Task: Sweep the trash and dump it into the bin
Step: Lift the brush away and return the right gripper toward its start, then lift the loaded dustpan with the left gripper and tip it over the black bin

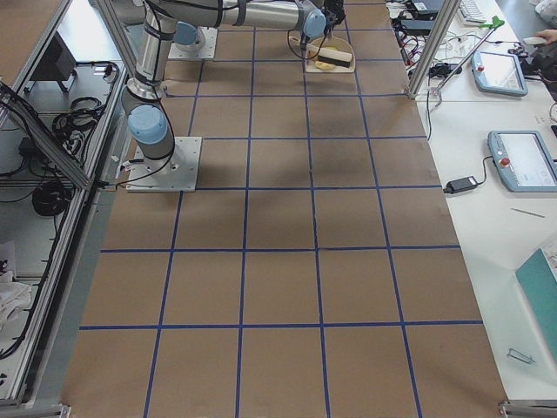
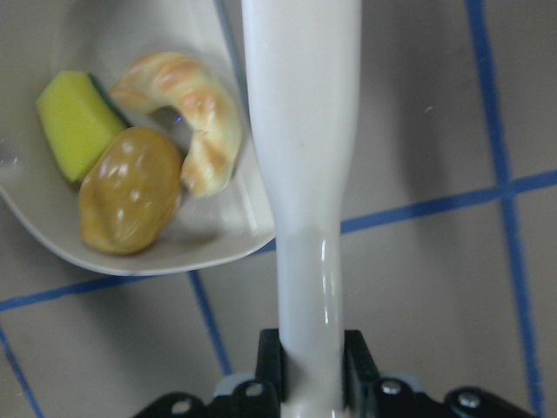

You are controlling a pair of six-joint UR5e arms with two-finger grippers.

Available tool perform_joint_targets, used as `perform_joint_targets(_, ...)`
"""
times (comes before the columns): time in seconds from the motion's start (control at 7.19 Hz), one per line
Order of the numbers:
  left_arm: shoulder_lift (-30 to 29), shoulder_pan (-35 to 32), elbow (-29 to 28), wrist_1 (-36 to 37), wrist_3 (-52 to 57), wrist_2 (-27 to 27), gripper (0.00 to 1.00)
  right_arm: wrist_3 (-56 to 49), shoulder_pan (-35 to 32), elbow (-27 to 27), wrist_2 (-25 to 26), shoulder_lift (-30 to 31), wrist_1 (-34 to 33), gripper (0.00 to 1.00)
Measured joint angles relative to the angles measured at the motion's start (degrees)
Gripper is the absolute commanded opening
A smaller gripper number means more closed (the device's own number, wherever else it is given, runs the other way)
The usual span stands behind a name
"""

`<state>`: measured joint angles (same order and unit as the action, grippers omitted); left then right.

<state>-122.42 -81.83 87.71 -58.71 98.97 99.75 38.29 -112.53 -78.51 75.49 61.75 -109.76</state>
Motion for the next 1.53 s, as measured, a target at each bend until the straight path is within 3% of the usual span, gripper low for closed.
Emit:
perform_joint_targets(0.14,0.0,0.0,0.0,0.0,0.0,0.0,0.26,-8.4,5.3,-0.3,2.5,2.9,5.2,0.0)
perform_joint_targets(0.28,0.0,0.0,0.0,0.0,0.0,-0.2,0.17,-17.2,11.2,-0.6,5.2,5.1,9.0,0.0)
perform_joint_targets(0.42,-0.1,0.0,0.0,0.0,0.0,-0.5,0.0,-25.7,17.6,-0.7,7.4,6.1,10.8,0.0)
perform_joint_targets(0.7,0.3,0.5,0.0,-0.2,0.2,-2.5,0.0,-41.6,31.4,-2.8,9.6,6.6,11.0,0.0)
perform_joint_targets(1.11,3.2,1.9,0.1,-3.5,1.0,-7.2,0.0,-54.9,44.1,-11.4,12.1,6.6,2.2,0.0)
perform_joint_targets(1.53,9.1,7.6,-0.1,-12.2,8.7,-9.6,0.0,-58.9,46.0,-20.3,14.3,6.8,-6.4,0.0)
